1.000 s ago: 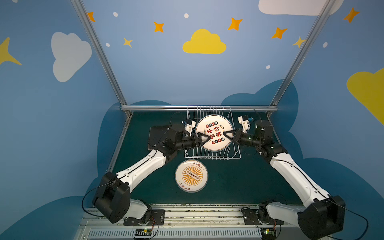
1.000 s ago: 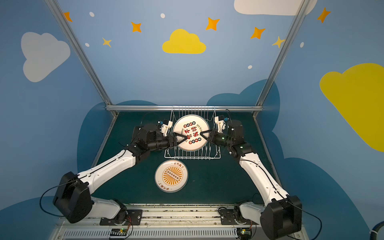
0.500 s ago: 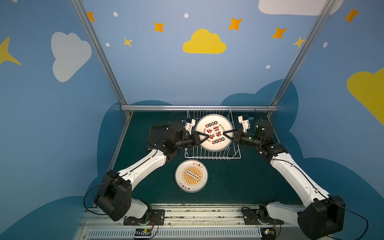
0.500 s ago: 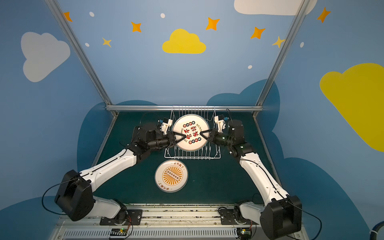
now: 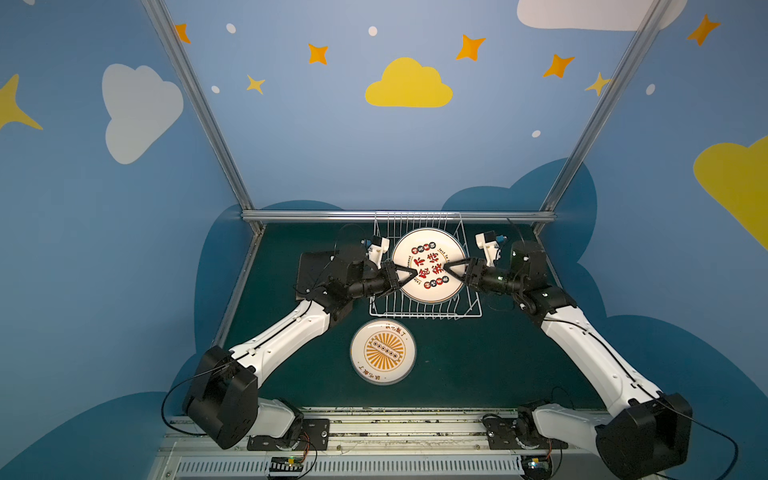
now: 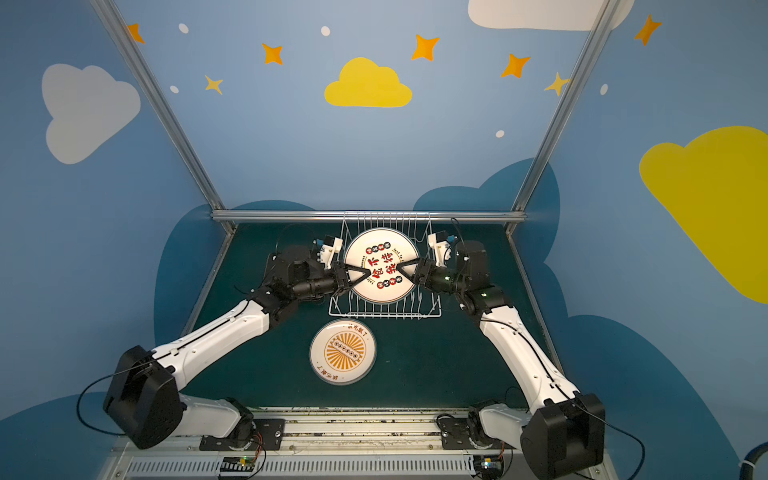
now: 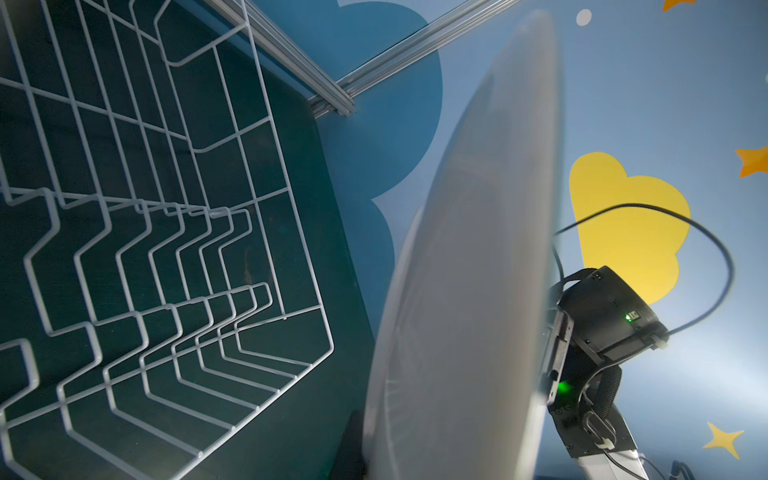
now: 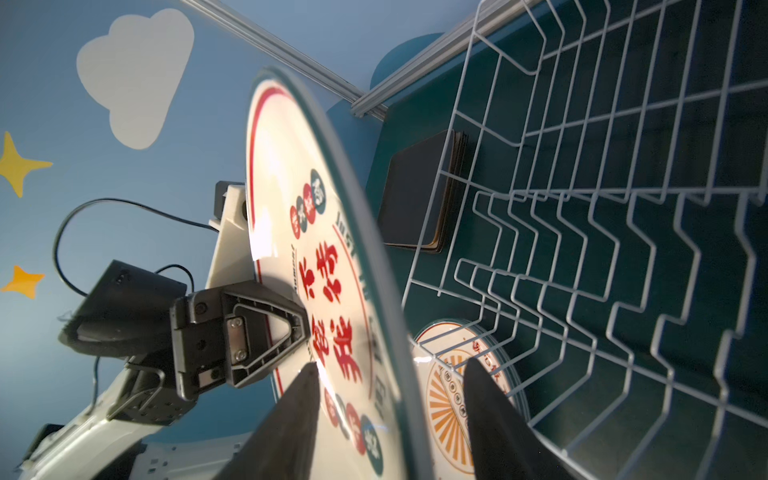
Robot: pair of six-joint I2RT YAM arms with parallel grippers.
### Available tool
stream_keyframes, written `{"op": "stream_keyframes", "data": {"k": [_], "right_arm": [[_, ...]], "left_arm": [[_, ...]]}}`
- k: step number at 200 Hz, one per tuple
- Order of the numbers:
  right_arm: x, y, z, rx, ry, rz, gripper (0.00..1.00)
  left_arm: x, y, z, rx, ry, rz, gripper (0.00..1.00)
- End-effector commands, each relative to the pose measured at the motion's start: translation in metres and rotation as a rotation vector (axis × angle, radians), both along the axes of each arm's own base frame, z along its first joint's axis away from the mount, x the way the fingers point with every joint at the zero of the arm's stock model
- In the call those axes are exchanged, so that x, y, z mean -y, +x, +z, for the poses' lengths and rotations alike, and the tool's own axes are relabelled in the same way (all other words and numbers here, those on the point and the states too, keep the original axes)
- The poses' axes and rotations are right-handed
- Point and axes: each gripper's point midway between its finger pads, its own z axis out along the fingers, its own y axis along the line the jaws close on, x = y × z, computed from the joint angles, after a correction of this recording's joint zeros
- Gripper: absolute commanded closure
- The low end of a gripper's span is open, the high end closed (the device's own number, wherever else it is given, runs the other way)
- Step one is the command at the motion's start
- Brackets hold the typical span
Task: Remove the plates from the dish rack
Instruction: 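Grip the printed plate's rim with the right gripper, holding with both, then release the right gripper and carry the plate toward the robot with the left, then lower the printed plate onto the stacked plates with the left gripper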
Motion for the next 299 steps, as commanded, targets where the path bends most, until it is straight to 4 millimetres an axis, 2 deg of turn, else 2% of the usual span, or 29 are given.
{"op": "stream_keyframes", "data": {"k": [1, 22, 52, 106, 138, 171, 216, 252, 269, 299], "right_arm": [[0.011, -0.010, 0.014, 0.095, -0.080, -0.014, 0.19], [0.019, -0.020, 0.015, 0.150, -0.157, -0.009, 0.11], [0.025, -0.038, 0.016, 0.260, -0.243, 0.050, 0.11], [0.033, -0.068, 0.013, 0.450, -0.353, 0.133, 0.11], [0.032, -0.078, 0.007, 0.470, -0.403, 0.187, 0.11], [0.024, -0.087, -0.004, 0.502, -0.465, 0.261, 0.11], [0.011, -0.099, -0.017, 0.578, -0.528, 0.359, 0.11], [0.006, -0.101, -0.030, 0.565, -0.571, 0.387, 0.11], [0.006, -0.102, -0.032, 0.566, -0.591, 0.385, 0.11], [0.005, -0.100, -0.032, 0.575, -0.607, 0.381, 0.11]], "left_arm": [[-0.011, -0.008, 0.019, 0.065, -0.002, 0.024, 0.97], [-0.022, -0.019, 0.017, 0.053, 0.022, 0.045, 0.97], [-0.044, -0.043, 0.007, 0.023, 0.079, 0.082, 0.97], [-0.101, -0.101, -0.018, -0.063, 0.165, 0.189, 0.97], [-0.124, -0.139, -0.050, -0.177, 0.211, 0.196, 0.97], [-0.134, -0.165, -0.085, -0.302, 0.215, 0.183, 0.97], [-0.134, -0.179, -0.133, -0.423, 0.220, 0.167, 0.97], [-0.128, -0.179, -0.160, -0.470, 0.220, 0.145, 0.97], [-0.126, -0.179, -0.171, -0.493, 0.218, 0.139, 0.97], [-0.123, -0.170, -0.177, -0.476, 0.202, 0.155, 0.97]]}}
